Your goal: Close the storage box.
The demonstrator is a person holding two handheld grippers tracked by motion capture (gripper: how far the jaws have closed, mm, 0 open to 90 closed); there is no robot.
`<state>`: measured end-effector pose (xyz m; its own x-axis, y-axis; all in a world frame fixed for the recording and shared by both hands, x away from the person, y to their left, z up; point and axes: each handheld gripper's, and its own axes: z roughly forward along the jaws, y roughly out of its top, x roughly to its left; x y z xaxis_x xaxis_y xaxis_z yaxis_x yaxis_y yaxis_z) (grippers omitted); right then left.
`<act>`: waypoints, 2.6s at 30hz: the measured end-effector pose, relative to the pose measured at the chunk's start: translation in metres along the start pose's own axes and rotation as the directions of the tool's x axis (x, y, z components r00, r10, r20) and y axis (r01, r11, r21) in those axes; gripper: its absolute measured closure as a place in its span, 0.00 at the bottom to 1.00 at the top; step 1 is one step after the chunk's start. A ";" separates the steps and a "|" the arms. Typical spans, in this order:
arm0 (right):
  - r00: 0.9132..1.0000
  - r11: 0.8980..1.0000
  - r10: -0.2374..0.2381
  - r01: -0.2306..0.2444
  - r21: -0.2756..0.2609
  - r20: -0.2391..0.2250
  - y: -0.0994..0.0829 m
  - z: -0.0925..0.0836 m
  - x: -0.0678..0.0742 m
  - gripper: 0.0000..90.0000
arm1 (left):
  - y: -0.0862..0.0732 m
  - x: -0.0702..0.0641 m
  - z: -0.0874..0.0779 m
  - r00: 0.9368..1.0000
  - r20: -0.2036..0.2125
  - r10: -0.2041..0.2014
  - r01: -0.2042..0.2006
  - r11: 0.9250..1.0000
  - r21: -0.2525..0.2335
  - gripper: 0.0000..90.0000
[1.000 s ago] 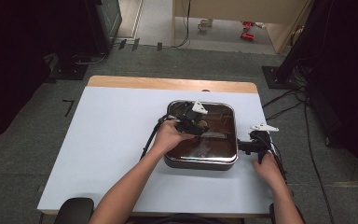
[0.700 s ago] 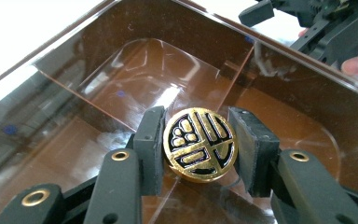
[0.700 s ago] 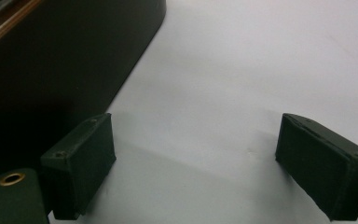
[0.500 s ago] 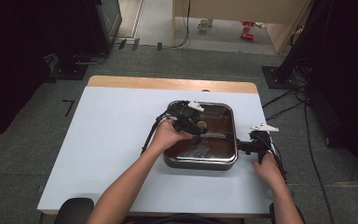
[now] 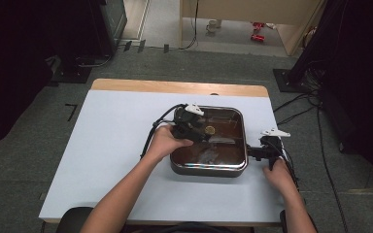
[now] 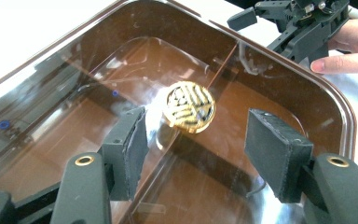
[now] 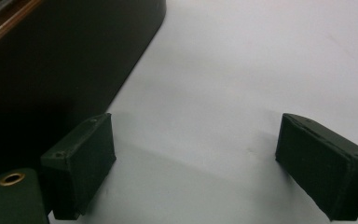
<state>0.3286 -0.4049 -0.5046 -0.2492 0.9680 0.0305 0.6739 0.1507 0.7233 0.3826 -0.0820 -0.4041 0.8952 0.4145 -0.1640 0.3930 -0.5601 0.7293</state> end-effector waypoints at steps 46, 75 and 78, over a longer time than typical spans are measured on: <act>1.000 1.000 0.001 -0.001 0.001 0.000 0.000 0.000 0.000 0.12 | -0.122 0.009 -0.107 0.968 -0.149 -0.202 0.176 0.970 -0.169 0.40; 1.000 1.000 0.002 -0.002 0.001 0.000 0.000 0.000 0.000 0.12 | -0.182 0.021 -0.078 0.926 -0.303 -0.226 0.229 0.973 -0.024 0.29; 1.000 1.000 0.002 -0.002 0.001 0.000 0.000 0.000 0.000 0.12 | -0.182 0.021 -0.077 0.925 -0.306 -0.227 0.231 0.973 -0.023 0.28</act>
<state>0.3287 -0.4049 -0.5044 -0.2479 0.9683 0.0318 0.6749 0.1491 0.7227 0.3135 0.0839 -0.4885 0.6744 0.7295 -0.1141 0.5840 -0.4324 0.6870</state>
